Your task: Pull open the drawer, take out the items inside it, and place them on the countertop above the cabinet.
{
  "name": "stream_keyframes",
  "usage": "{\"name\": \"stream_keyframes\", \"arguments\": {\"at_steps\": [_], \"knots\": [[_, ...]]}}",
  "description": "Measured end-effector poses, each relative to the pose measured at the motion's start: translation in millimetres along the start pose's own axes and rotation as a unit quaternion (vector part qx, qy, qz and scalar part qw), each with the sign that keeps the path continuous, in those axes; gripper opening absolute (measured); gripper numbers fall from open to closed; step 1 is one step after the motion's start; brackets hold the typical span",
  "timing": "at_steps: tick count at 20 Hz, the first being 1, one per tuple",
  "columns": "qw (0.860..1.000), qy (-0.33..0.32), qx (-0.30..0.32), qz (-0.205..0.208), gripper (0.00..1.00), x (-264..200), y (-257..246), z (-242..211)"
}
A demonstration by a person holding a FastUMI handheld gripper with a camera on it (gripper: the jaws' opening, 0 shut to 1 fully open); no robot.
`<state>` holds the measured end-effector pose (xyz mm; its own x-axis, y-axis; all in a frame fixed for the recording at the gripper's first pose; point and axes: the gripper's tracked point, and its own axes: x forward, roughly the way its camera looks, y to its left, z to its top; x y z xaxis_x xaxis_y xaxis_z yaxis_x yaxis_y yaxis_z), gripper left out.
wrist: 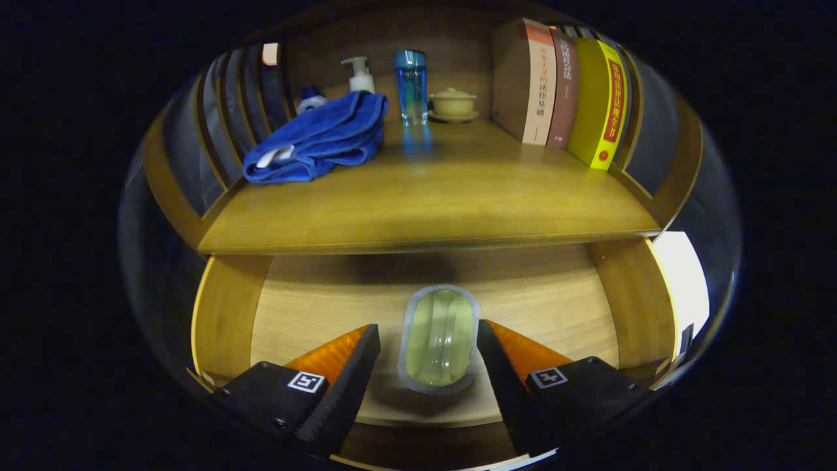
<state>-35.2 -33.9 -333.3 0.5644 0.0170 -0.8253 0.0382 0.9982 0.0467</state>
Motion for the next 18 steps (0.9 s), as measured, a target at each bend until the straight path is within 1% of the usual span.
{"name": "stream_keyframes", "arguments": {"at_steps": [4,6,8,10,11,17,18], "knots": [[0.999,0.035,0.017,-0.008,0.97,19.1,-5.9,-13.4],[0.999,0.045,0.012,-0.019,0.75,23.6,-13.6,-20.0],[0.999,0.043,0.017,-0.020,0.53,19.3,-13.4,-19.3],[0.999,0.037,0.017,-0.011,0.31,4.6,-9.7,-16.4],[0.999,0.033,0.016,-0.009,0.28,-1.3,-8.3,-13.4],[1.000,0.004,0.003,-0.008,0.28,-47.8,-13.1,10.4],[1.000,0.000,0.005,-0.006,0.26,-53.4,-13.2,14.4]]}}
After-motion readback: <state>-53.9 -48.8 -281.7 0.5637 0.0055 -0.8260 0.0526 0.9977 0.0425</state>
